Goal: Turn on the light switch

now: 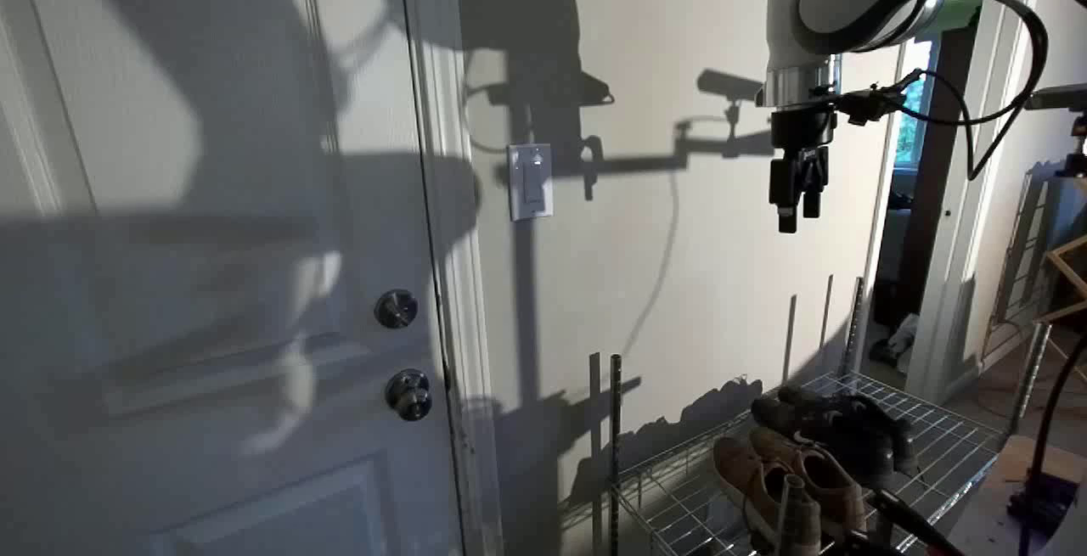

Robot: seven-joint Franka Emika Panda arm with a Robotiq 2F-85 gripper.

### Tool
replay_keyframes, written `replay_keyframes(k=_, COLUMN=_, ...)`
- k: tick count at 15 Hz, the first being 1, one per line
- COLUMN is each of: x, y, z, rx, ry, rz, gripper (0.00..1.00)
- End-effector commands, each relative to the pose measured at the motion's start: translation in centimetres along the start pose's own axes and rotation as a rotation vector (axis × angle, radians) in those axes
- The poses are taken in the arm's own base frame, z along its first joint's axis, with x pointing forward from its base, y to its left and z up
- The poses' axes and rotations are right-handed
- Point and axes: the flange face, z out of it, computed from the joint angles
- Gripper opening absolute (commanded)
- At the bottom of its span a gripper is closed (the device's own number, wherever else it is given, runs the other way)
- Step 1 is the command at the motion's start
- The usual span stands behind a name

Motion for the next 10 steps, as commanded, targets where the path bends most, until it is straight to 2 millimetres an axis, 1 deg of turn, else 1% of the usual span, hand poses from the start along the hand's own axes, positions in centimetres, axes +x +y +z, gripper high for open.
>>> replay_keyframes(k=1, x=0.01, y=-0.01, z=-0.05, rx=0.0, ry=-0.001, rz=0.0, gripper=1.0)
replay_keyframes(k=7, x=0.1, y=-0.17, z=0.02, rx=-0.006, ry=-0.004, rz=-0.004, gripper=1.0)
replay_keyframes(k=10, x=0.28, y=-0.46, z=-0.24, rx=-0.005, ry=-0.003, rz=-0.035, gripper=1.0)
